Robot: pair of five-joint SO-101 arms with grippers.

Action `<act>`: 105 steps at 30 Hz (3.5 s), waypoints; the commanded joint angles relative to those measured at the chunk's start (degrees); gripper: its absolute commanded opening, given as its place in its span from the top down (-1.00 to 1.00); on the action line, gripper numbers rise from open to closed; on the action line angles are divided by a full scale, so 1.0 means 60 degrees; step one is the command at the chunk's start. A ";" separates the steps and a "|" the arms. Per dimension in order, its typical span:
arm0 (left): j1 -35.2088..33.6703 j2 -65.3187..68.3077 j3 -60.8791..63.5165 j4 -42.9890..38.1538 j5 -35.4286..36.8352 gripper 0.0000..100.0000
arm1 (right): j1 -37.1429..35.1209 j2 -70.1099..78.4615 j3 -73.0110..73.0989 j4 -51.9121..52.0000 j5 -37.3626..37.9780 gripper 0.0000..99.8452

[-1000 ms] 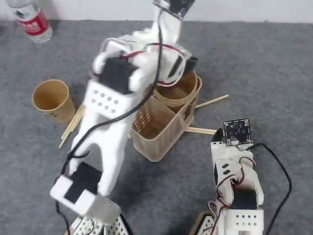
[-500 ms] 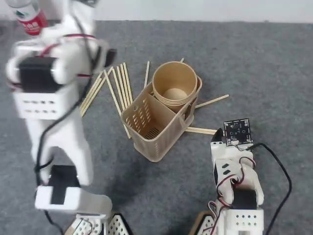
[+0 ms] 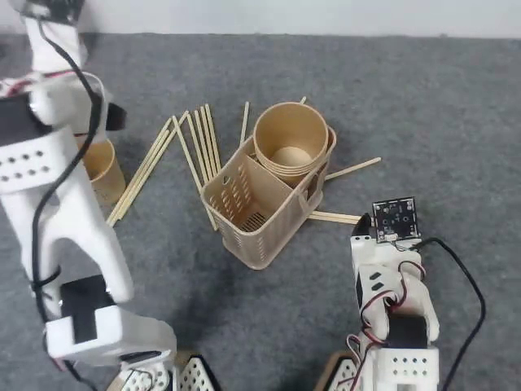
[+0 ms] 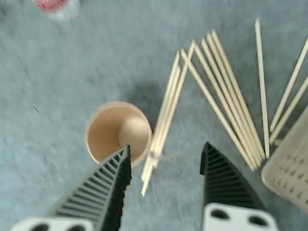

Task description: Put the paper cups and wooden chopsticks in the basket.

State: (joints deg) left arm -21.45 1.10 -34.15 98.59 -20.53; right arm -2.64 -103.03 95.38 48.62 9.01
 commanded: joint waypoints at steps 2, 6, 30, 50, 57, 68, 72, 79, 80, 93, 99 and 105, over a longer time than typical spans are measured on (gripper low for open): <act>-0.0454 -0.0308 0.1590 -0.0791 -0.0044 0.55 | -0.0051 -0.0081 0.0176 -0.0081 0.0147 0.58; -0.0835 -0.0308 0.2908 -0.1802 -0.0044 0.56 | -0.0051 -0.0081 0.0176 -0.0081 0.0147 0.58; -0.1070 0.3194 0.5868 -0.5524 -0.0103 0.56 | -0.0051 -0.0081 0.0176 -0.0066 0.0147 0.58; -0.1026 0.5172 0.4711 -0.5524 -0.0117 0.98 | -0.0051 -0.0081 0.0176 -0.0081 0.0147 0.58; -0.0923 0.4513 0.2308 -0.3033 -0.0103 0.98 | -0.0051 -0.0081 0.0176 -0.0081 0.0147 0.58; -0.0249 0.3810 -0.2674 0.0352 -0.0527 0.98 | -0.0051 -0.0081 0.0176 -0.0081 0.0147 0.58; -0.0073 0.3326 -0.2557 0.0352 -0.0542 0.98 | -0.0051 -0.0081 0.0176 -0.0081 0.0147 0.58; 0.0498 0.2652 -0.2571 0.0352 -0.0542 0.98 | -0.0051 -0.0081 0.0176 -0.0081 0.0147 0.58; 0.0601 0.2520 -0.2571 0.0352 -0.0542 0.98 | -0.0051 -0.0081 0.0176 -0.0081 0.0147 0.58; 0.2857 0.0777 -0.2571 0.0352 -0.0542 0.98 | -0.0022 -0.0081 0.0176 -0.0081 0.0147 0.58; 0.4821 -0.0132 -0.2615 0.0352 -0.0542 0.98 | 0.0007 -0.0110 0.0176 -0.0081 0.0147 0.58; 0.6549 -0.0527 -0.2557 0.0352 -0.0542 0.98 | 0.0007 -0.0110 0.0176 -0.0081 0.0147 0.58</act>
State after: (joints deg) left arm 11.69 1.27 -48.04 98.77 -23.60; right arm -2.64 -103.03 95.38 48.62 9.01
